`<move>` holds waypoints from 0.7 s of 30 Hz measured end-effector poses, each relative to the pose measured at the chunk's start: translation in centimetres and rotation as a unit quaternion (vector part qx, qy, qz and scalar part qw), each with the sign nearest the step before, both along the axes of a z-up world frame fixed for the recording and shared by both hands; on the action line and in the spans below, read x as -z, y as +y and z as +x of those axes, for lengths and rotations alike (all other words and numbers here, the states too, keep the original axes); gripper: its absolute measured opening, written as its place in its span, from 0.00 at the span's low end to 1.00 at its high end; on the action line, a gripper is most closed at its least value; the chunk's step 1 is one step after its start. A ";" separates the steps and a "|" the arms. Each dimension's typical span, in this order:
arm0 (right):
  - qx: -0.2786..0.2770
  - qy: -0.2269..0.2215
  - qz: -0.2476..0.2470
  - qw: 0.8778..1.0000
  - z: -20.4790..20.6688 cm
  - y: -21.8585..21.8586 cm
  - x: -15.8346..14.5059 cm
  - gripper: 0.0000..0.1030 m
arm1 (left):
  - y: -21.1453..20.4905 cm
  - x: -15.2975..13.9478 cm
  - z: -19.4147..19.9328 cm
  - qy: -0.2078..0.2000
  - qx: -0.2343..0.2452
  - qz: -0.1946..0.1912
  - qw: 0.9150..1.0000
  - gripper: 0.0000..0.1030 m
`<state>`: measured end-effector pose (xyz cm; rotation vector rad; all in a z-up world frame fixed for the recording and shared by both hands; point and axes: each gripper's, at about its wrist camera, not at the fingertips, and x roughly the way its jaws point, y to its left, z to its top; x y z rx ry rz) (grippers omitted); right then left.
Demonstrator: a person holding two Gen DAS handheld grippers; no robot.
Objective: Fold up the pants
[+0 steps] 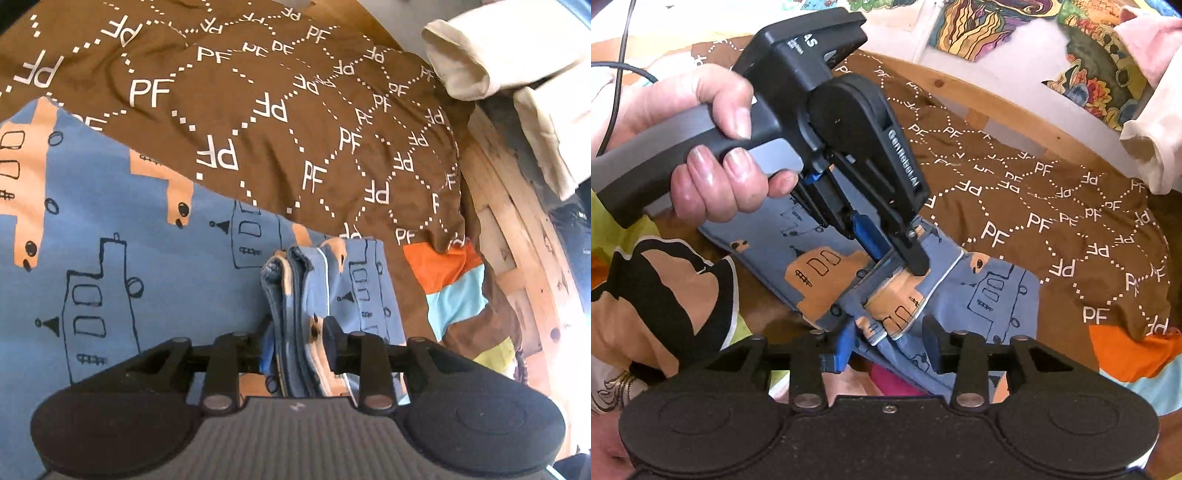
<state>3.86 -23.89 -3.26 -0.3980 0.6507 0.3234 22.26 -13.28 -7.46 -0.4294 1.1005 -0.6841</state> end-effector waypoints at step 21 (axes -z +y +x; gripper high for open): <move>-0.012 -0.002 0.008 1.000 0.3 0.4 -0.4 0.14 | 0.2 -0.9 -0.6 -0.001 -0.021 0.016 1.000 0.10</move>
